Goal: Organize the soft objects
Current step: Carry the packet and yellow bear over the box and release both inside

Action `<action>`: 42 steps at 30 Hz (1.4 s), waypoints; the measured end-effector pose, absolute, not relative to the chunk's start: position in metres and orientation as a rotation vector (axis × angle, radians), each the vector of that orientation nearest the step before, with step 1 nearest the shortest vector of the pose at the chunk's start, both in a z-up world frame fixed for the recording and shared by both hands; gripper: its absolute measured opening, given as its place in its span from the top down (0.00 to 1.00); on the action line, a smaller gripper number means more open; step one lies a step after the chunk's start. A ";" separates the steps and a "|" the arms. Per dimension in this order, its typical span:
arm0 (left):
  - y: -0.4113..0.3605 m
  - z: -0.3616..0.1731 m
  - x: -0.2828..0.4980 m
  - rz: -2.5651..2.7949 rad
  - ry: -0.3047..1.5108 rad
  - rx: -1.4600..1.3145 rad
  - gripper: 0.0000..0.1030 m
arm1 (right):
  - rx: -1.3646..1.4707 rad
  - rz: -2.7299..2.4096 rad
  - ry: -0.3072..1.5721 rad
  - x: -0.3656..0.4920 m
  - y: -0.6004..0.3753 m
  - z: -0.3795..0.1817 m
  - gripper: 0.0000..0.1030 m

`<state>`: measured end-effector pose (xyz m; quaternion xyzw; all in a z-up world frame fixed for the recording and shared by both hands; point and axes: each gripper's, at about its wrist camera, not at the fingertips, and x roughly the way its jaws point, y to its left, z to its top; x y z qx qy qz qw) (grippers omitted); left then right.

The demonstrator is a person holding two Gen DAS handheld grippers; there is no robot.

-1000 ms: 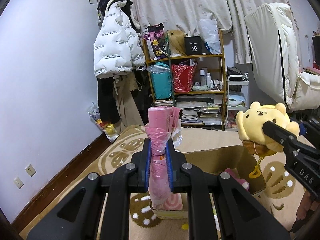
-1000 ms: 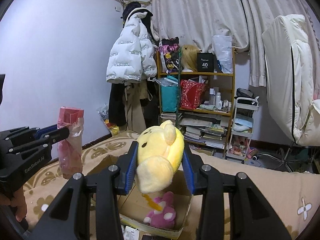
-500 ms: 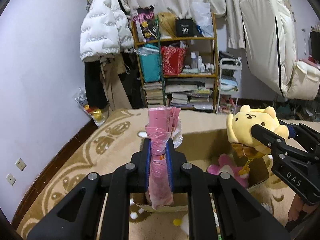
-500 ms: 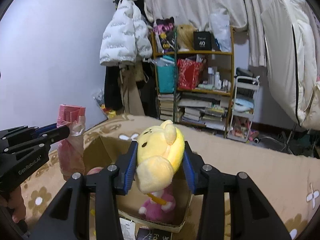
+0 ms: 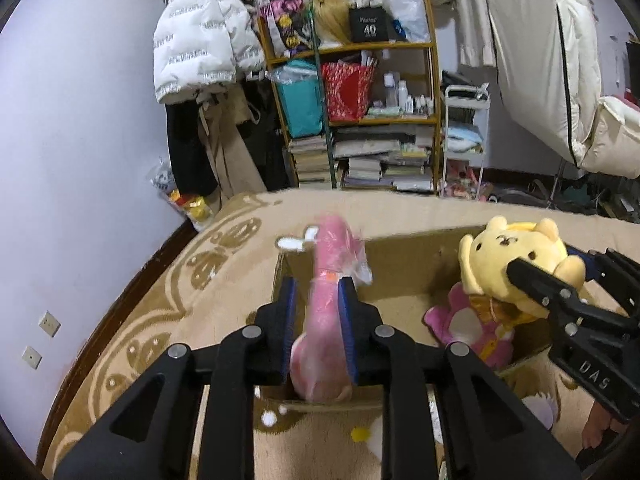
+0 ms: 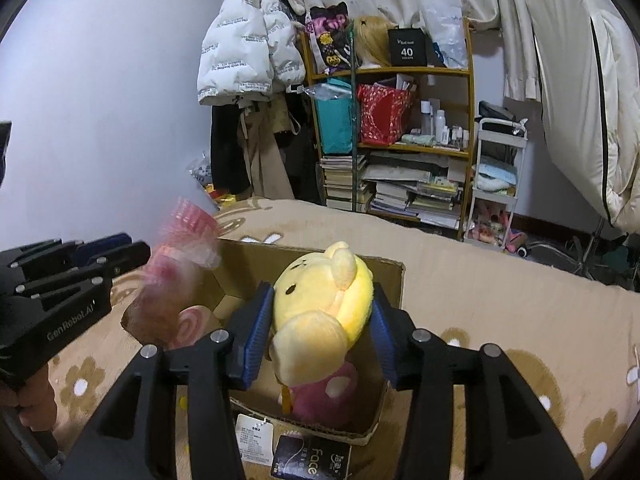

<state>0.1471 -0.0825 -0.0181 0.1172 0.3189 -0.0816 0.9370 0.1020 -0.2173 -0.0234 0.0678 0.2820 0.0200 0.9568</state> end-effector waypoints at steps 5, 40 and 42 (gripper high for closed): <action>-0.079 -0.023 0.148 -0.150 0.683 0.240 0.74 | 0.160 0.058 0.587 0.102 -0.221 -0.027 0.51; -0.046 -0.001 0.064 -0.094 0.723 0.238 0.06 | 0.270 0.004 0.618 0.022 -0.227 0.000 0.00; -0.046 -0.002 0.059 -0.098 0.733 0.239 0.06 | 0.278 0.000 0.624 0.019 -0.226 0.000 0.00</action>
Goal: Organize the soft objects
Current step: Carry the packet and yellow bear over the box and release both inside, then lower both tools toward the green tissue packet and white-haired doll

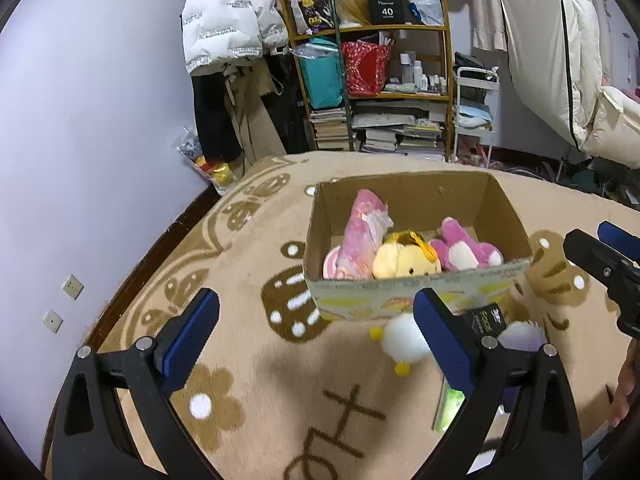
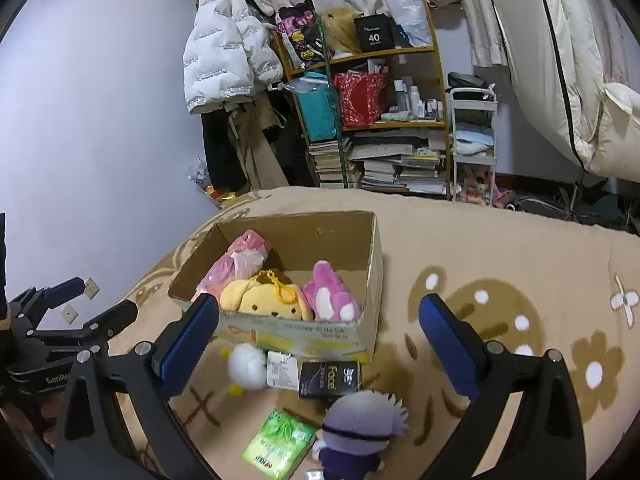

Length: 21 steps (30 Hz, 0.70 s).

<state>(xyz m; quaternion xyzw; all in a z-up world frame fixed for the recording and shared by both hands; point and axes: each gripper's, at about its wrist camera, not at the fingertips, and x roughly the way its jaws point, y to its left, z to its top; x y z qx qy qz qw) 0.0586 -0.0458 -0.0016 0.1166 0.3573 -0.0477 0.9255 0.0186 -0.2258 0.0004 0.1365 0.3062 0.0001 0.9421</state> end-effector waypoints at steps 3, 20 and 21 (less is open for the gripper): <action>-0.046 -0.003 0.052 -0.099 0.749 0.246 0.06 | 0.297 -0.003 0.641 0.013 -0.226 -0.002 0.00; -0.068 -0.040 0.046 -0.159 0.886 0.280 0.06 | 0.360 -0.018 0.779 0.006 -0.232 -0.030 0.00; -0.069 -0.042 0.047 -0.165 0.892 0.281 0.06 | 0.363 -0.021 0.794 0.007 -0.233 -0.033 0.00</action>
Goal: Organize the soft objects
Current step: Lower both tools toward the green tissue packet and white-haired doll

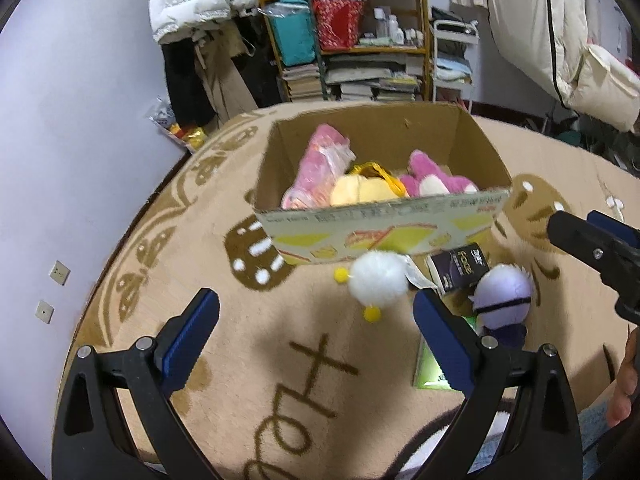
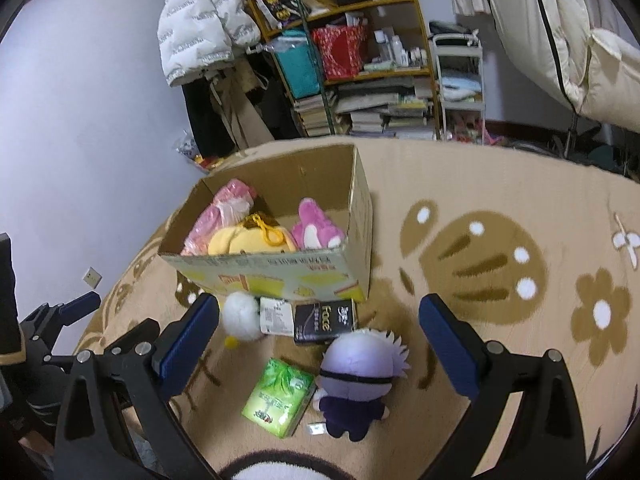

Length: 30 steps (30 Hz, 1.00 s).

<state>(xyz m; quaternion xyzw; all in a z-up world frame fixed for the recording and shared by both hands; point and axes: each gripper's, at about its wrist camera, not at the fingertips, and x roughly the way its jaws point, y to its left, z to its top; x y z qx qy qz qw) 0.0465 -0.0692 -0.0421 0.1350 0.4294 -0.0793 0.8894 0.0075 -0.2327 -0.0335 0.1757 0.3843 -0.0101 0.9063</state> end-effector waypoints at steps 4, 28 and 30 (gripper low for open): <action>-0.076 -0.054 0.049 -0.193 0.935 0.262 0.06 | 0.378 -0.022 0.838 0.012 -0.234 -0.044 0.00; -0.112 -0.123 0.066 -0.301 1.152 0.188 0.06 | 0.516 -0.035 1.141 0.037 -0.247 -0.115 0.12; -0.114 -0.127 0.067 -0.313 1.168 0.187 0.06 | 0.521 -0.031 1.162 0.038 -0.246 -0.120 0.17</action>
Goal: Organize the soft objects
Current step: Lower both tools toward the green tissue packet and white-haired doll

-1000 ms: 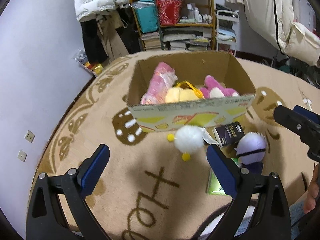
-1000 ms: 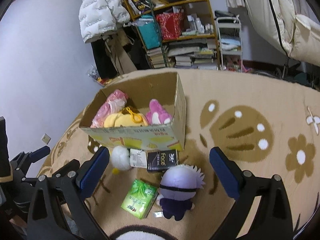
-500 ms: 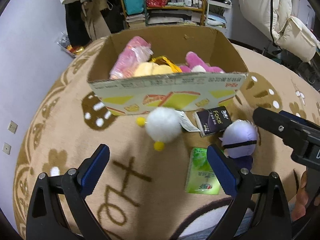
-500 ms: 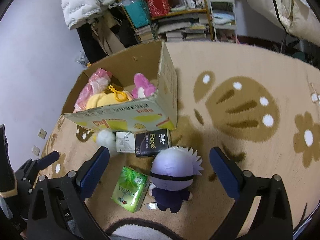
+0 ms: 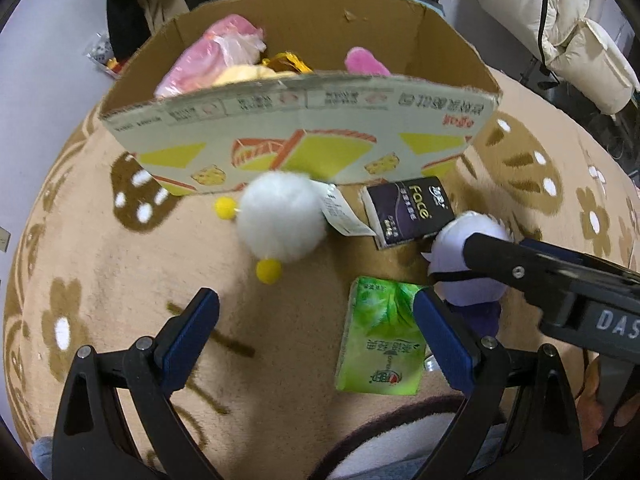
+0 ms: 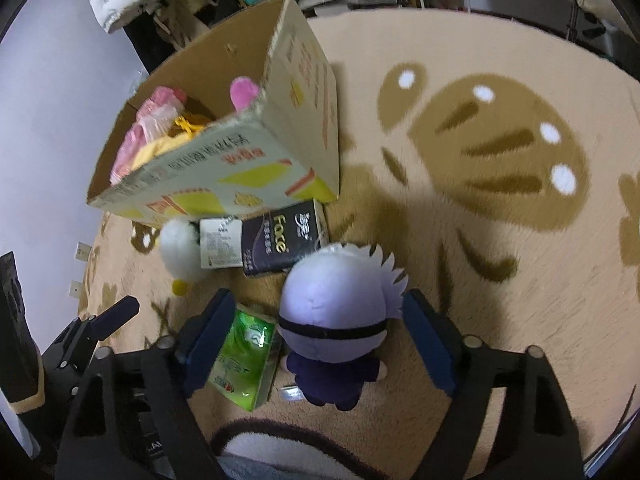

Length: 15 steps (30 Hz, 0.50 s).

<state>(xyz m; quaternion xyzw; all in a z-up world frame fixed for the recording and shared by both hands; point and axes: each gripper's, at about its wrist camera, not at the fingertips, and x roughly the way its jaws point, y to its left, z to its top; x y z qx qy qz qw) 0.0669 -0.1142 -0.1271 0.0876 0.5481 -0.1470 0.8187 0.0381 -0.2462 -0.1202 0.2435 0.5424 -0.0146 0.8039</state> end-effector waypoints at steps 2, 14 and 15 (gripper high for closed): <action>-0.118 -0.131 0.067 -0.329 1.184 0.189 0.06 | 0.539 -0.026 1.186 0.039 -0.247 -0.126 0.20; -0.142 -0.154 0.063 -0.384 1.259 0.253 0.06 | 0.594 -0.015 1.272 0.044 -0.249 -0.150 0.34; -0.143 -0.155 0.063 -0.383 1.263 0.257 0.06 | 0.595 -0.009 1.275 0.044 -0.248 -0.151 0.36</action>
